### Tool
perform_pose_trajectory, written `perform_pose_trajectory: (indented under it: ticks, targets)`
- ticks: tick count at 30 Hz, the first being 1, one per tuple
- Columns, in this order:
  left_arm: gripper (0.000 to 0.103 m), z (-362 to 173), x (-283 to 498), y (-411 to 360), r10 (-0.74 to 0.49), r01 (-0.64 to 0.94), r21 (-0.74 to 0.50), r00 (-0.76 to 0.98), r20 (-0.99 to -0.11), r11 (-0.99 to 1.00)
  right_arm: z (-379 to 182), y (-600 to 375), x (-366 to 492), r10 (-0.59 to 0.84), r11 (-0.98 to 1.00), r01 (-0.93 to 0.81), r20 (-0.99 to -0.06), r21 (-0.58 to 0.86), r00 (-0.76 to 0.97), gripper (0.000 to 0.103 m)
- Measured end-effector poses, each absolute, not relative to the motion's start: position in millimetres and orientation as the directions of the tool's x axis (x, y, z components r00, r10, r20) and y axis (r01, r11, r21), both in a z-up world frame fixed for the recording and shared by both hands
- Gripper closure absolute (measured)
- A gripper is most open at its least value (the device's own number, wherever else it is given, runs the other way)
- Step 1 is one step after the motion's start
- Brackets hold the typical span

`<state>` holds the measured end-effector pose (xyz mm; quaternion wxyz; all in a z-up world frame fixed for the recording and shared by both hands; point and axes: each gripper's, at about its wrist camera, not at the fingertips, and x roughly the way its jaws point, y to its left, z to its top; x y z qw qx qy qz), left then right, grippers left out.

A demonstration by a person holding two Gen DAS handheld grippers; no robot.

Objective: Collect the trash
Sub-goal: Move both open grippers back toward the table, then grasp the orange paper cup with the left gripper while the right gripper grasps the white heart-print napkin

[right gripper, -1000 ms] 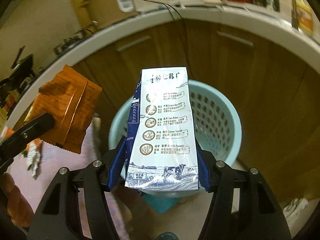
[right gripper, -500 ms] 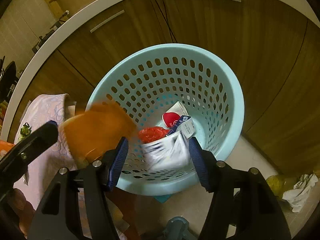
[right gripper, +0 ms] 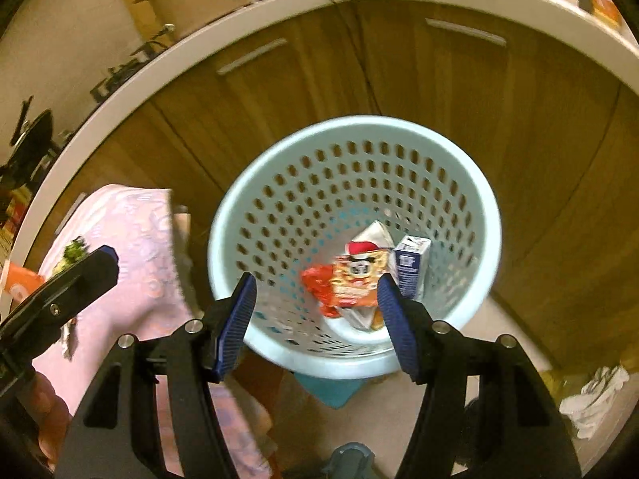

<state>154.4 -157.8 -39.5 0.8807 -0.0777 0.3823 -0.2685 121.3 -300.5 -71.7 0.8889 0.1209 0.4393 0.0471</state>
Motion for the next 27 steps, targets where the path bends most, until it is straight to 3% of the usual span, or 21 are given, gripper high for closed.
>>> perform_pose_trajectory:
  ticks: [13, 27]
  targets:
    - [0.057, 20, 100, -67, -0.463, 0.323, -0.342, 0.721, -0.515, 0.883, -34, -204, 105, 0.296, 0.955, -0.182, -0.724, 0.234, 0.623, 0.044]
    - [0.051, 44, 44, 58, -0.244, 0.097, -0.320, 0.853, -0.461, 0.942, -46, -77, 86, 0.423, 0.893, -0.403, -0.683, 0.202, 0.595, 0.044]
